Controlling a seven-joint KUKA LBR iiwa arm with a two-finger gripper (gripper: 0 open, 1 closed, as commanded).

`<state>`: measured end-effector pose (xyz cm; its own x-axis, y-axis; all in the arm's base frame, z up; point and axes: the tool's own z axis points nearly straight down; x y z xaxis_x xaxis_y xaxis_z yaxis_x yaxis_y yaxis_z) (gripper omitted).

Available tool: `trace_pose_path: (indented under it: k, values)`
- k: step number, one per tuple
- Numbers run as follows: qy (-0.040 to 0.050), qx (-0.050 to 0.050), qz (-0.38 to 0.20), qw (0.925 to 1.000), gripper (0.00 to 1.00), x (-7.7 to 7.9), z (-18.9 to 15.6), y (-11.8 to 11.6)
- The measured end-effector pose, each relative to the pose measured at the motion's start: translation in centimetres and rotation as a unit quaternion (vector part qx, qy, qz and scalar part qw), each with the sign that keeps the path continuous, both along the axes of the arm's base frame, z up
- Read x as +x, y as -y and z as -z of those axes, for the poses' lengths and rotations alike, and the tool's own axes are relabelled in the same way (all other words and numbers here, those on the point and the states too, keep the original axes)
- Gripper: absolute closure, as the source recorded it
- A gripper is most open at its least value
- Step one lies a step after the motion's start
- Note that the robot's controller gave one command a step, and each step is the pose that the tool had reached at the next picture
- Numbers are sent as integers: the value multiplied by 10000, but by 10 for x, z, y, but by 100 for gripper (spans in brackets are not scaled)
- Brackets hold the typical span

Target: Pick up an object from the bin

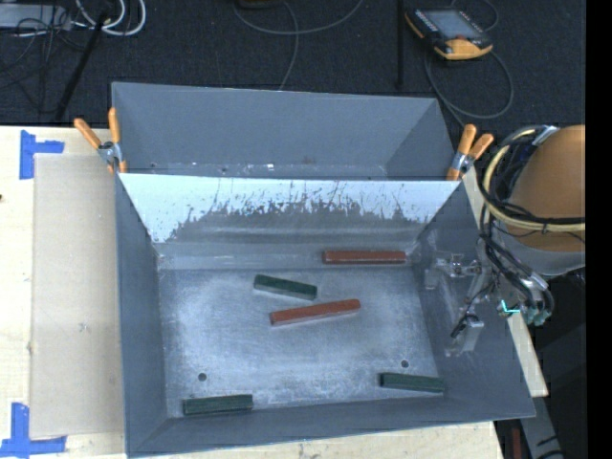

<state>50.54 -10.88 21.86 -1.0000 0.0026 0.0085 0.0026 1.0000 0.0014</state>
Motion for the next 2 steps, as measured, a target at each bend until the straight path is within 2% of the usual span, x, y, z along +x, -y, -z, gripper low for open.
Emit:
trace_pose_path:
  k: [1, 2]
  values:
    - [23, 1, -279, 9996, 0, -35, -7, -9]
    - [-6, 6, 363, 9993, 0, -30, 119, -32]
